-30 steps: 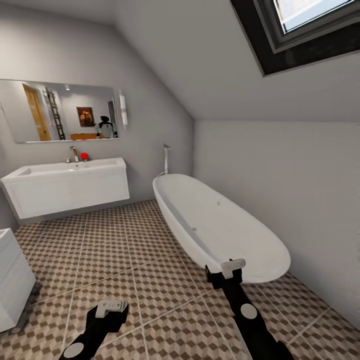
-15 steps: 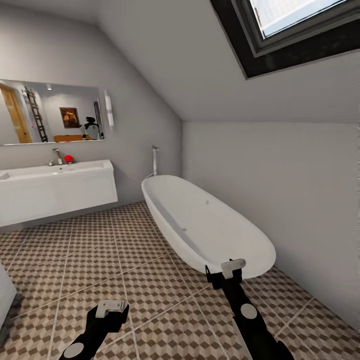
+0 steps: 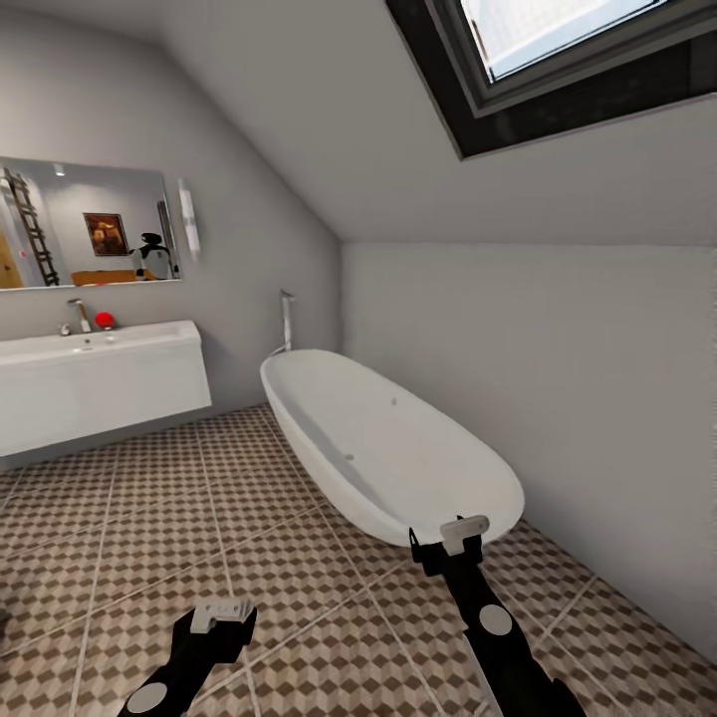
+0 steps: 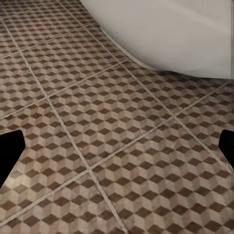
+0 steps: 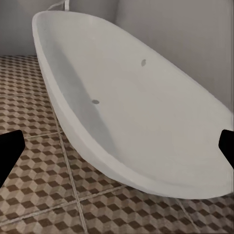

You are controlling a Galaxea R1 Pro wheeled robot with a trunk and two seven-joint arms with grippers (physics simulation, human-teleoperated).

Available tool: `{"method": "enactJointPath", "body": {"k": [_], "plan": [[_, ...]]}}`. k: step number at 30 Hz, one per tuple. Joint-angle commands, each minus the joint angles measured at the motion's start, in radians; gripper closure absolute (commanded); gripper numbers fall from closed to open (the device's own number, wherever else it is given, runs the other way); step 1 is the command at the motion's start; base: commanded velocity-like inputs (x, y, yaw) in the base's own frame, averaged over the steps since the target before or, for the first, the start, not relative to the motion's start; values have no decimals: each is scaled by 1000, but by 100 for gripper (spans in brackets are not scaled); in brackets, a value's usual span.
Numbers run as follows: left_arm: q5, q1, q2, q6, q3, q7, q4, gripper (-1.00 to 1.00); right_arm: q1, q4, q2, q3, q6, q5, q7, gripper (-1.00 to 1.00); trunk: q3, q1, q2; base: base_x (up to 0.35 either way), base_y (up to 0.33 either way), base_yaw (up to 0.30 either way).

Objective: Take the four mousetraps from the cabinet in the bathroom and place them on the bathroom floor. Make sure all four end up on the same floor surface, and ensure that at least two of them are either under or directly next to the same bathroom sink.

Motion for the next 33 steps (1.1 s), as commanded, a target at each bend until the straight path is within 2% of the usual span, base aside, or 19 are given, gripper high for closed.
{"method": "enactJointPath", "body": {"k": [1,33], "plan": [[-1,0,1,6,-1,0,-2,-100,-1,-1,0,2,8,11,-6,-100,-1,0,-1,0,0,-138],[-2,0,0,6,-1,1,-1,-100,-1,-1,0,2,8,9,-6,-100,-1,0,-1,0,0,-113]]}}
